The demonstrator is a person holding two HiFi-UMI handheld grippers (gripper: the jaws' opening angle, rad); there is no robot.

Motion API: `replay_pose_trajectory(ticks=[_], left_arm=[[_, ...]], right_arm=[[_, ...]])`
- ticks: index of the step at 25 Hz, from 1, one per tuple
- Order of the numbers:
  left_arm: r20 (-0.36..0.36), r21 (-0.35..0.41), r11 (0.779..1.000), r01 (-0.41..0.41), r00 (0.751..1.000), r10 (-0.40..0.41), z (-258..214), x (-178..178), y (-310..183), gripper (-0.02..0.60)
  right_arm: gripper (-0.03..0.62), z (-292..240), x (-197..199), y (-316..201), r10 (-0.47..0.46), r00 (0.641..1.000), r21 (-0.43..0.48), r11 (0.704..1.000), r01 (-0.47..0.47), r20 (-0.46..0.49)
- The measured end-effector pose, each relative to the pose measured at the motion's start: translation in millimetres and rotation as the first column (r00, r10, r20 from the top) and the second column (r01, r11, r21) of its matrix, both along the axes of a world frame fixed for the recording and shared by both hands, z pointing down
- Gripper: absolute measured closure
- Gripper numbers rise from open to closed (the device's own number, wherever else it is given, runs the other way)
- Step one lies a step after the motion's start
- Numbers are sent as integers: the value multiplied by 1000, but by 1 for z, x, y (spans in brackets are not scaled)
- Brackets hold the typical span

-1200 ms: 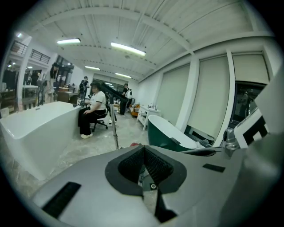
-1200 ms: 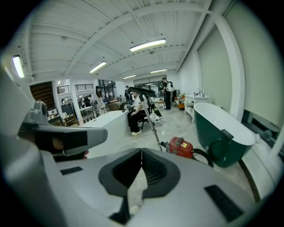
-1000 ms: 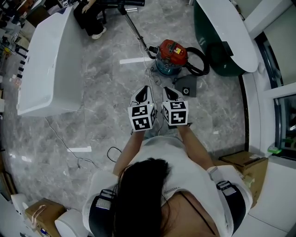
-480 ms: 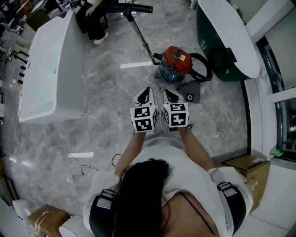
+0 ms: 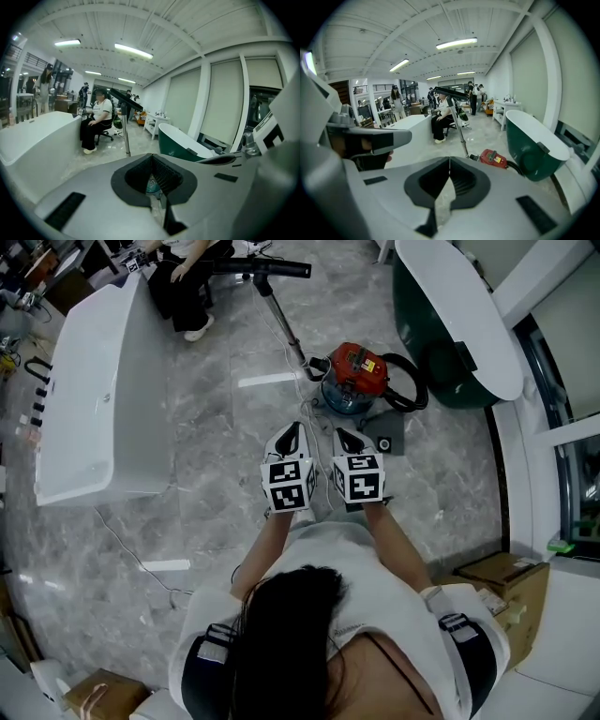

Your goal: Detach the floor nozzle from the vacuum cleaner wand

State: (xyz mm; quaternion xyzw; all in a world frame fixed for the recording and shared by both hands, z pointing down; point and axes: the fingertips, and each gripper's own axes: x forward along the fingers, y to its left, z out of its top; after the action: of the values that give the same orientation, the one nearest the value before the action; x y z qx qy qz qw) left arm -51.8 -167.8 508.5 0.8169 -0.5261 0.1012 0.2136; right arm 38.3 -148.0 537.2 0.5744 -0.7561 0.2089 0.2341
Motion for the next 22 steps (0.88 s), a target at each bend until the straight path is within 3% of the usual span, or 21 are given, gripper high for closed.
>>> replay_pose_trajectory(ticks=[3, 12, 22], left_arm=[[0, -1, 1000, -18, 1000, 18, -1, 1, -3, 577], [12, 0, 1000, -31, 999, 31, 1, 6, -8, 577], [21, 3, 1000, 29, 999, -29, -5, -5, -38, 577]], right_arm=[[579, 3, 5, -3, 9, 1000, -13, 1000, -9, -27], [579, 8, 4, -2, 13, 1000, -18, 1000, -13, 7], [579, -7, -3, -49, -40, 999, 35, 999, 39, 25]])
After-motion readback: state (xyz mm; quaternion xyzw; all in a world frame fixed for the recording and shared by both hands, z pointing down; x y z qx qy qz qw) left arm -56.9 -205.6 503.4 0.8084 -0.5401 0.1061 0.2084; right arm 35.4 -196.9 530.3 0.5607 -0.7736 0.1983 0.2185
